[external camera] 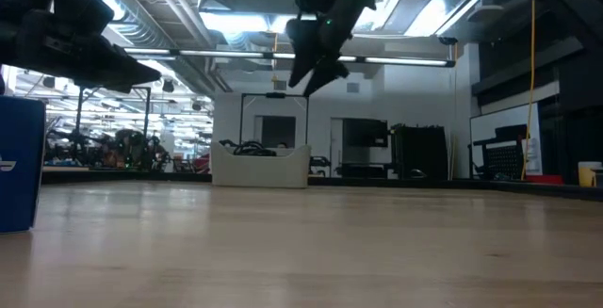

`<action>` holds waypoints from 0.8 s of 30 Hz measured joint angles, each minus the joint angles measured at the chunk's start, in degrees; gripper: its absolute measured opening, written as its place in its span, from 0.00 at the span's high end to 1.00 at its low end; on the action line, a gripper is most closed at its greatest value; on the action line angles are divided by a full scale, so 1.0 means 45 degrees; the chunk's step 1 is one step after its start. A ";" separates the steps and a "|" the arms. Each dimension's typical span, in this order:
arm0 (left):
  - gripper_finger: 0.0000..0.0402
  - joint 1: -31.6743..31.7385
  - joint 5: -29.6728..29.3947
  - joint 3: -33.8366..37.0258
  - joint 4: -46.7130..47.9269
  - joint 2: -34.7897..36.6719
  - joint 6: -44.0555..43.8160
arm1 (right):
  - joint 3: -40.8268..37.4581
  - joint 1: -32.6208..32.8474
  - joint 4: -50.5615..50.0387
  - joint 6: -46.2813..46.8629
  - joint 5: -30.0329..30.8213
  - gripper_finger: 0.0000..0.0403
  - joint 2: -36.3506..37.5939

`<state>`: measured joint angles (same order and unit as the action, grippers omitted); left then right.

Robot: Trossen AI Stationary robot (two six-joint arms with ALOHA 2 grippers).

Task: Pick and place USB-C Cables
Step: Return to Home Position

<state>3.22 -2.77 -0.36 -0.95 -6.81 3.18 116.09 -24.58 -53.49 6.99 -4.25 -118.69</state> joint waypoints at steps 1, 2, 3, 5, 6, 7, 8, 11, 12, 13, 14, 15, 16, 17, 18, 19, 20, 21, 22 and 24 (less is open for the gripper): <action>1.00 0.0004 -0.0136 0.0000 -0.0027 0.0000 0.0000 | 0.0174 0.0040 -0.0485 0.0439 0.0008 0.35 -0.0008; 1.00 0.0005 -0.0175 0.0000 -0.0034 0.0005 0.0000 | 0.0292 0.0086 -0.0743 0.0726 0.0009 0.35 -0.0015; 1.00 0.0005 -0.0173 0.0000 -0.0034 0.0002 0.0000 | 0.0348 0.0128 -0.0777 0.0843 0.0009 0.35 -0.0015; 1.00 0.0000 -0.0163 0.0000 -0.0034 0.0001 -0.0001 | 0.0370 0.0250 -0.0946 0.1088 0.0003 0.35 -0.0015; 1.00 0.0000 -0.0163 0.0000 -0.0034 0.0002 -0.0010 | 0.0370 0.0328 -0.1338 0.1087 0.0000 0.35 -0.0015; 1.00 0.0004 -0.0163 0.0000 -0.0034 0.0000 -0.0009 | 0.0370 0.0426 -0.1797 0.1051 -0.0011 0.35 -0.0024; 1.00 0.0000 -0.0163 0.0000 -0.0034 0.0000 0.0000 | 0.0365 0.0545 -0.2391 0.0919 -0.0080 0.35 -0.0024; 1.00 0.0000 -0.0163 0.0000 -0.0034 0.0003 0.0000 | 0.0267 0.1095 -0.3992 0.0493 0.0013 0.35 -0.0001; 1.00 0.0000 -0.0163 0.0000 -0.0034 0.0000 0.0000 | 0.0147 0.1291 -0.4369 0.0192 0.0056 0.35 0.0087; 1.00 0.0000 -0.0163 0.0000 -0.0034 0.0005 0.0000 | 0.0045 0.1519 -0.4789 -0.0147 0.0045 0.35 0.0185; 1.00 0.0000 -0.0163 0.0000 -0.0034 0.0002 0.0000 | -0.0055 0.1730 -0.4931 -0.0329 0.0026 0.35 0.0334; 1.00 0.0000 -0.0164 0.0000 -0.0034 0.0001 -0.0005 | -0.0140 0.1940 -0.4843 -0.0332 0.0013 0.35 0.0506; 1.00 0.0000 -0.0166 0.0000 -0.0034 0.0005 -0.0010 | -0.0270 0.2133 -0.4770 -0.0354 0.0014 0.35 0.0717; 1.00 0.0000 -0.0163 0.0000 -0.0034 0.0000 -0.0010 | -0.0452 0.2311 -0.4743 -0.0394 0.0005 0.35 0.0970; 1.00 0.0000 -0.0163 0.0000 -0.0034 0.0005 -0.0005 | -0.0679 0.2470 -0.4631 -0.0463 0.0009 0.35 0.1237; 1.00 0.0000 -0.0168 0.0000 -0.0034 0.0000 -0.0001 | -0.0989 0.2621 -0.4399 -0.0540 0.0013 0.35 0.1544; 1.00 0.0002 -0.0167 0.0000 -0.0034 0.0005 -0.0005 | -0.1391 0.2758 -0.4121 -0.0589 0.0015 0.35 0.1944; 1.00 0.0001 -0.0168 0.0000 -0.0034 0.0002 -0.0005 | -0.1887 0.2897 -0.3800 -0.0620 0.0014 0.35 0.2382; 1.00 0.0000 -0.0165 0.0000 -0.0034 0.0005 -0.0002 | -0.2462 0.3019 -0.3380 -0.0621 0.0013 0.35 0.2914; 1.00 0.0001 -0.0166 0.0000 -0.0034 0.0005 -0.0004 | -0.3917 0.3218 -0.2425 -0.0407 0.0014 0.35 0.4164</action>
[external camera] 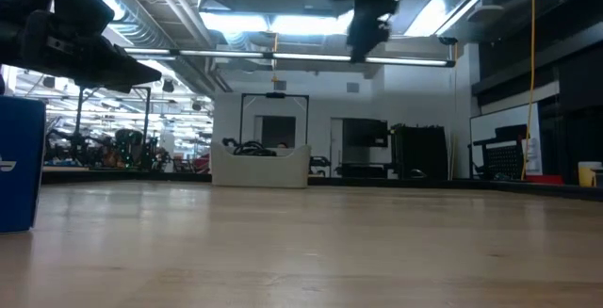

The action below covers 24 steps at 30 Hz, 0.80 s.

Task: Pick and place USB-C Cables
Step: Return to Home Position

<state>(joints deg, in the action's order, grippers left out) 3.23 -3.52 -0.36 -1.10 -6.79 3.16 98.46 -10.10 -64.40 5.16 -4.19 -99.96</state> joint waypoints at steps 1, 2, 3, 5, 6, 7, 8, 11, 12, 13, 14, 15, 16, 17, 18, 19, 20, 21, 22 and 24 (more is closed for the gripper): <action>1.00 -0.0001 -0.0001 0.0000 0.0000 -0.0002 0.0000 | -0.0807 0.0092 0.0504 0.0235 -0.0007 0.35 0.0671; 1.00 -0.0001 -0.0002 0.0000 0.0000 -0.0003 0.0001 | -0.1695 0.0194 0.1059 0.0539 -0.0010 0.35 0.1406; 1.00 -0.0001 -0.0002 0.0000 0.0000 0.0000 -0.0001 | -0.2587 0.0318 0.1606 0.0795 -0.0005 0.35 0.2107; 1.00 -0.0001 -0.0002 0.0000 0.0000 0.0000 -0.0001 | -0.4281 0.0612 0.2660 0.1402 0.0019 0.35 0.3540; 1.00 0.0003 -0.0002 0.0000 0.0000 0.0000 -0.0001 | -0.5129 0.0786 0.3161 0.1780 0.0036 0.35 0.4255; 1.00 0.0004 -0.0002 0.0000 0.0000 -0.0001 -0.0001 | -0.5943 0.0971 0.3587 0.2112 0.0029 0.35 0.4953; 1.00 -0.0001 -0.0002 0.0000 0.0000 0.0000 -0.0001 | -0.6760 0.1184 0.4054 0.2355 0.0013 0.35 0.5657; 1.00 -0.0001 -0.0002 0.0000 0.0000 0.0000 -0.0001 | -0.9152 0.1820 0.5952 0.2819 -0.0005 0.35 0.7780; 1.00 -0.0001 -0.0002 0.0000 0.0000 0.0000 -0.0001 | -0.9946 0.2038 0.6663 0.2904 -0.0004 0.35 0.8516; 1.00 -0.0001 -0.0002 0.0000 0.0000 -0.0005 -0.0001 | -1.0657 0.2260 0.7487 0.3065 0.0005 0.35 0.9176; 1.00 -0.0001 -0.0002 0.0000 0.0000 0.0000 -0.0001 | -1.1370 0.2446 0.8409 0.3136 0.0005 0.35 0.9839; 1.00 0.0002 -0.0023 0.0000 0.0000 0.0000 0.0004 | -1.2055 0.2630 0.9297 0.3141 0.0005 0.35 1.0456; 1.00 0.0000 -0.0051 0.0000 -0.0005 0.0000 0.0004 | -1.2754 0.2795 1.0211 0.3118 0.0005 0.35 1.1036; 1.00 0.0001 -0.0063 0.0000 -0.0005 -0.0001 0.0004 | -1.3408 0.2936 1.1123 0.3063 0.0001 0.35 1.1567; 1.00 0.0004 -0.0068 0.0000 -0.0005 0.0000 0.0004 | -1.4051 0.3045 1.1976 0.2956 0.0000 0.35 1.2057; 1.00 0.0000 -0.0072 0.0000 -0.0005 0.0000 0.0004 | -1.4682 0.3132 1.2800 0.2809 0.0000 0.35 1.2520; 1.00 0.0004 -0.0075 -0.0002 -0.0005 0.0000 0.0004 | -1.5273 0.3212 1.3515 0.2746 0.0005 0.35 1.2925; 1.00 0.0004 -0.0075 -0.0001 -0.0009 0.0000 0.0005 | -1.5865 0.3256 1.4210 0.2678 0.0010 0.35 1.3305; 1.00 0.0004 -0.0075 -0.0005 -0.0005 0.0000 0.0004 | -1.6439 0.3297 1.4861 0.2593 0.0015 0.35 1.3621; 1.00 0.0004 -0.0075 -0.0005 -0.0005 0.0000 0.0009 | -1.7472 0.3306 1.6073 0.2468 0.0010 0.35 1.4155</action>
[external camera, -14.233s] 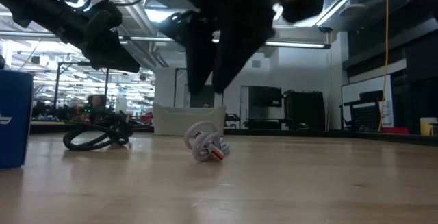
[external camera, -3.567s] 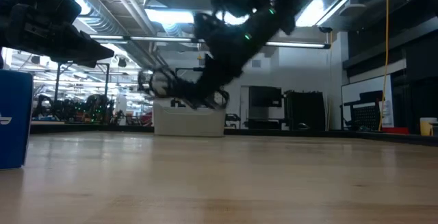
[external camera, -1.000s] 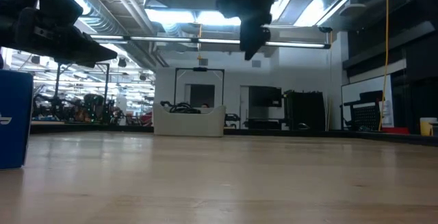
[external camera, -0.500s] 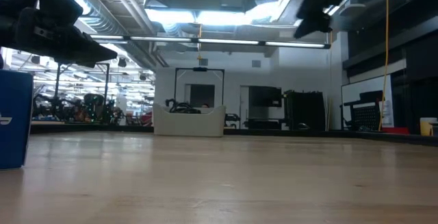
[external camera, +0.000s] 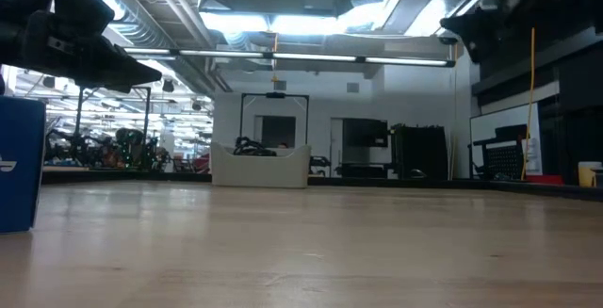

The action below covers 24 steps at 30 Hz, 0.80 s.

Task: Pick and place USB-C Cables
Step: Return to Home Position

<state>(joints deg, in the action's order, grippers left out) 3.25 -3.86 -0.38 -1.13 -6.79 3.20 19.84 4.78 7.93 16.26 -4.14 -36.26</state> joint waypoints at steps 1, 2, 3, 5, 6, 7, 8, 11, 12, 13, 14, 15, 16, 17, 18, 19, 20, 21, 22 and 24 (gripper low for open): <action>1.00 -0.0004 0.0000 0.0000 -0.0005 0.0000 0.0000 | -0.0472 0.0000 0.0526 -0.0004 0.0005 0.35 0.0212; 1.00 0.0000 0.0000 0.0000 0.0000 0.0000 0.0000 | -0.0878 0.0000 0.0957 -0.0004 0.0012 0.35 0.0393; 1.00 -0.0003 0.0003 0.0000 -0.0001 0.0000 0.0000 | -0.1286 0.0000 0.1375 -0.0010 0.0019 0.35 0.0556; 1.00 -0.0002 0.0003 0.0000 -0.0003 0.0000 0.0000 | -0.1943 0.0000 0.1965 -0.0046 0.0027 0.35 0.0829; 1.00 -0.0002 0.0005 0.0000 -0.0001 -0.0002 0.0000 | -0.2233 0.0000 0.2274 -0.0046 0.0029 0.35 0.0943; 1.00 -0.0004 0.0005 0.0000 0.0000 0.0000 -0.0006 | -0.2474 0.0000 0.2467 -0.0056 0.0029 0.35 0.1057; 1.00 0.0000 0.0005 0.0000 -0.0005 0.0000 -0.0015 | -0.2669 0.0000 0.2589 -0.0056 0.0029 0.35 0.1130; 1.00 -0.0002 0.0010 0.0000 0.0000 0.0000 -0.0018 | -0.3055 -0.0010 0.2722 -0.0086 0.0076 0.35 0.1304; 1.00 0.0000 0.0010 0.0000 0.0000 0.0000 -0.0019 | -0.3128 -0.0010 0.2743 -0.0087 0.0242 0.35 0.1340; 1.00 -0.0002 0.0010 0.0000 0.0000 0.0000 -0.0019 | -0.3190 -0.0005 0.2764 -0.0082 0.0452 0.35 0.1360; 1.00 0.0000 0.0011 0.0000 -0.0001 0.0000 -0.0019 | -0.3221 -0.0005 0.2761 -0.0079 0.0742 0.35 0.1361; 1.00 -0.0005 0.0015 0.0000 -0.0001 0.0000 -0.0015 | -0.3232 -0.0005 0.2752 -0.0092 0.1059 0.35 0.1351; 1.00 0.0000 0.0015 0.0000 0.0000 -0.0005 -0.0015 | -0.3232 -0.0006 0.2756 -0.0156 0.1315 0.35 0.1348; 1.00 -0.0002 0.0015 0.0000 0.0000 0.0000 -0.0015 | -0.3232 -0.0010 0.2763 -0.0313 0.1544 0.35 0.1348; 1.00 -0.0001 0.0015 0.0000 0.0000 0.0000 -0.0014 | -0.3232 -0.0010 0.2763 -0.0376 0.1699 0.35 0.1348; 1.00 -0.0003 0.0015 0.0000 0.0000 0.0000 -0.0013 | -0.3232 -0.0010 0.2763 -0.0436 0.1817 0.35 0.1348; 1.00 -0.0001 0.0015 0.0000 -0.0001 0.0000 -0.0013 | -0.3232 -0.0010 0.2763 -0.0494 0.1890 0.35 0.1348; 1.00 -0.0002 0.0017 0.0000 -0.0003 0.0000 -0.0012 | -0.3232 -0.0010 0.2763 -0.0609 0.1972 0.35 0.1348; 1.00 -0.0002 0.0016 0.0000 -0.0002 0.0000 -0.0010 | -0.3232 -0.0010 0.2758 -0.0674 0.1991 0.35 0.1344; 1.00 -0.0005 0.0019 0.0000 0.0000 0.0000 -0.0010 | -0.3232 -0.0010 0.2758 -0.0716 0.2011 0.35 0.1348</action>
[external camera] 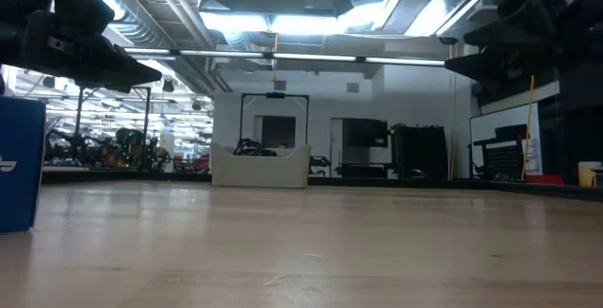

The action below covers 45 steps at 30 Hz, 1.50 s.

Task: Pick and place USB-C Cables
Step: Return to Home Position

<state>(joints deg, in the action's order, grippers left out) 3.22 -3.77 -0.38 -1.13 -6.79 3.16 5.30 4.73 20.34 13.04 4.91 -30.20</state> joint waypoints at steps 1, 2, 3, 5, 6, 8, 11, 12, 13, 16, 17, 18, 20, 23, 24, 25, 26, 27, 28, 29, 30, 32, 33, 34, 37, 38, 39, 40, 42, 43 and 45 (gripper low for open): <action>1.00 0.0005 0.0000 0.0000 0.0000 0.0000 0.0000 | 0.0000 0.0000 0.0000 0.0004 0.0000 0.35 -0.0005; 1.00 0.0005 0.0000 0.0000 0.0000 0.0000 0.0000 | 0.0000 0.0000 -0.0007 0.0056 0.0000 0.35 -0.0005; 1.00 0.0004 0.0000 0.0000 0.0000 0.0000 0.0000 | 0.0000 0.0000 -0.0033 0.0174 0.0000 0.35 -0.0005; 1.00 0.0005 0.0000 0.0000 0.0000 0.0000 0.0000 | 0.0000 0.0000 -0.0092 0.0417 0.0000 0.35 -0.0005; 1.00 0.0005 0.0000 0.0000 0.0000 0.0000 0.0000 | 0.0000 0.0000 -0.0102 0.0411 0.0000 0.35 -0.0005; 1.00 0.0000 0.0000 0.0000 0.0000 0.0000 0.0000 | 0.0000 0.0000 -0.0097 0.0331 0.0000 0.35 -0.0005; 1.00 0.0005 0.0000 0.0000 0.0000 0.0000 0.0005 | 0.0000 0.0004 -0.0205 0.0578 0.0005 0.35 -0.0005; 1.00 0.0004 0.0000 0.0000 0.0000 0.0000 0.0000 | 0.0005 0.0000 -0.0408 0.0597 0.0005 0.35 -0.0005; 1.00 0.0005 0.0000 0.0000 0.0000 0.0000 0.0003 | 0.0000 0.0000 -0.0596 0.0487 0.0005 0.35 -0.0014; 1.00 0.0001 0.0000 -0.0001 0.0000 0.0000 0.0000 | 0.0000 0.0000 -0.0617 0.0046 0.0010 0.35 -0.0001; 1.00 0.0005 0.0000 -0.0005 0.0000 0.0000 0.0000 | 0.0000 0.0000 -0.0618 -0.0032 0.0010 0.35 -0.0005; 1.00 0.0005 0.0000 -0.0005 0.0000 0.0000 0.0000 | 0.0000 0.0000 -0.0640 -0.0128 0.0005 0.35 -0.0005; 1.00 0.0005 0.0000 -0.0005 0.0000 0.0000 0.0000 | 0.0000 0.0000 -0.0737 -0.0243 -0.0005 0.35 -0.0005; 1.00 0.0005 0.0002 -0.0005 0.0000 0.0000 0.0000 | 0.0000 0.0000 -0.1482 -0.0048 -0.0002 0.35 0.0018; 1.00 0.0003 0.0005 -0.0005 0.0000 0.0000 0.0000 | 0.0000 0.0001 -0.1719 0.0046 0.0002 0.35 0.0070; 1.00 0.0003 0.0003 -0.0005 0.0000 0.0000 0.0000 | 0.0000 0.0005 -0.1823 0.0099 0.0000 0.35 0.0116; 1.00 0.0005 0.0005 -0.0005 0.0000 0.0000 0.0000 | 0.0000 0.0000 -0.1854 0.0127 0.0001 0.35 0.0153; 1.00 0.0000 0.0005 -0.0005 0.0000 -0.0005 0.0000 | 0.0000 0.0000 -0.1901 0.0139 0.0005 0.35 0.0191; 1.00 0.0005 0.0005 -0.0005 0.0000 0.0000 0.0005 | -0.0015 0.0000 -0.1876 0.0093 0.0003 0.35 0.0199; 1.00 0.0004 0.0005 -0.0005 0.0000 0.0000 0.0000 | -0.0152 0.0000 -0.1597 0.0046 0.0001 0.35 0.0203; 1.00 0.0005 0.0005 -0.0005 0.0000 0.0000 0.0000 | -0.0427 0.0001 -0.1296 0.0042 0.0005 0.35 0.0259; 1.00 0.0005 0.0001 -0.0007 0.0002 -0.0001 -0.0015 | -0.1105 0.0012 -0.0707 0.0117 0.0000 0.35 0.0367; 1.00 0.0005 0.0002 -0.0010 0.0010 -0.0005 -0.0041 | -0.1077 0.0018 -0.0876 0.0279 0.0007 0.35 0.0396; 1.00 0.0000 0.0003 -0.0010 0.0005 0.0000 -0.0080 | -0.1063 0.0019 -0.0862 0.0326 0.0005 0.35 0.0446; 1.00 0.0000 -0.0005 -0.0010 0.0005 0.0000 -0.0111 | -0.0996 0.0019 -0.0428 -0.0067 -0.0049 0.35 0.0560; 1.00 0.0001 -0.0003 -0.0010 0.0005 -0.0003 -0.0112 | -0.0998 0.0019 -0.0507 -0.0249 -0.0051 0.35 0.0620; 1.00 0.0002 -0.0002 -0.0010 0.0005 -0.0001 -0.0122 | -0.1000 0.0019 -0.0660 -0.0296 -0.0058 0.35 0.0680; 1.00 0.0000 -0.0005 -0.0010 0.0005 -0.0001 -0.0168 | -0.1000 0.0019 -0.0917 -0.0293 -0.0058 0.35 0.0760; 1.00 0.0002 0.0000 -0.0010 0.0005 0.0000 -0.0253 | -0.1009 0.0016 -0.1360 -0.0184 -0.0020 0.35 0.1040; 1.00 0.0002 -0.0003 -0.0010 0.0005 0.0000 -0.0253 | -0.1010 0.0015 -0.1446 -0.0101 -0.0015 0.35 0.1225; 1.00 0.0000 -0.0005 -0.0010 0.0005 0.0000 -0.0253 | -0.1005 0.0015 -0.1955 -0.0034 -0.0005 0.35 0.1713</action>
<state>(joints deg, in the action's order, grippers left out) 3.22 -3.79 -0.43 -1.10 -6.79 2.02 0.78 4.80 11.54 12.88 4.89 -22.49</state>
